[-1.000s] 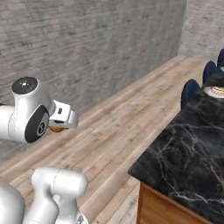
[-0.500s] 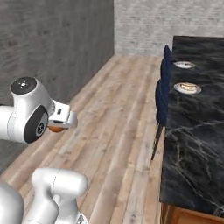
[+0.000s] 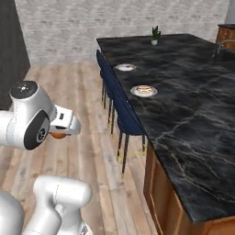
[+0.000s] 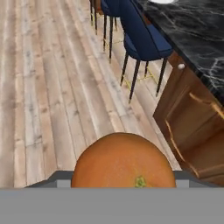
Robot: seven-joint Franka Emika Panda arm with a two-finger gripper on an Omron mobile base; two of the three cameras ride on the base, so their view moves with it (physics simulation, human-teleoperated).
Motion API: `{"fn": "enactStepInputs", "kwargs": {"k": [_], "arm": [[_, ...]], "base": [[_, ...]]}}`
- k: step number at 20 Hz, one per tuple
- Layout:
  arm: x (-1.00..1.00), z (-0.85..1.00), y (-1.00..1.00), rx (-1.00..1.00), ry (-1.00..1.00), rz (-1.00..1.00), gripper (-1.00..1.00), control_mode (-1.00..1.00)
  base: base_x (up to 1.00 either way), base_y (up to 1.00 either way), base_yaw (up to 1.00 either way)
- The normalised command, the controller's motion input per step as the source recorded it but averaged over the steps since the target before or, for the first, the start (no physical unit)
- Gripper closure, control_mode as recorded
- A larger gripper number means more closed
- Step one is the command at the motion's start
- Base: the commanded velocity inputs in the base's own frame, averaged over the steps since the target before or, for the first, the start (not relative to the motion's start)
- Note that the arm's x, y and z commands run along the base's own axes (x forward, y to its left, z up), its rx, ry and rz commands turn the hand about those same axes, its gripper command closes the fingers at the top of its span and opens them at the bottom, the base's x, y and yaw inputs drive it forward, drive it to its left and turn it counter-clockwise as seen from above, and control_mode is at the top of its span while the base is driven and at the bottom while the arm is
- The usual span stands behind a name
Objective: Pick up the tangerine and mango from the fridge and place one fruit on each plate on the dining counter.
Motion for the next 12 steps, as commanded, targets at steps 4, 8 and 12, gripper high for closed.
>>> {"fn": "enactStepInputs", "kwargs": {"k": [4,8,12], "arm": [[0.0,0.0,0.0,0.0,0.0,0.0,1.0,1.0],[0.0,0.0,0.0,0.0,0.0,0.0,1.0,1.0],[0.0,0.0,0.0,0.0,0.0,0.0,1.0,1.0]], "base": [[0.62,0.57,-0.78],[0.62,0.63,-0.73],[0.71,0.99,-0.47]]}}
